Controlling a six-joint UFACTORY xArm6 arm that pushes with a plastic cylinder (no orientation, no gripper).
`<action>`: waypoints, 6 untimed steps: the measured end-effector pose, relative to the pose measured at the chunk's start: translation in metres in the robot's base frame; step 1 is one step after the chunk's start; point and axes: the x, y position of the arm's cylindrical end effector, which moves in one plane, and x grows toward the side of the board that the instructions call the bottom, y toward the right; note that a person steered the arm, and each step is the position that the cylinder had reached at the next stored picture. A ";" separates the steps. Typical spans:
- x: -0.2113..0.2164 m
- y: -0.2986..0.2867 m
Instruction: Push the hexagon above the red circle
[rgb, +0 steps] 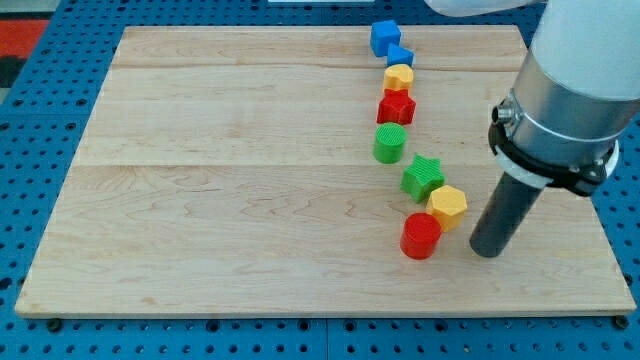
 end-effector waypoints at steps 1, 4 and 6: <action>-0.013 0.000; -0.017 0.012; -0.037 0.001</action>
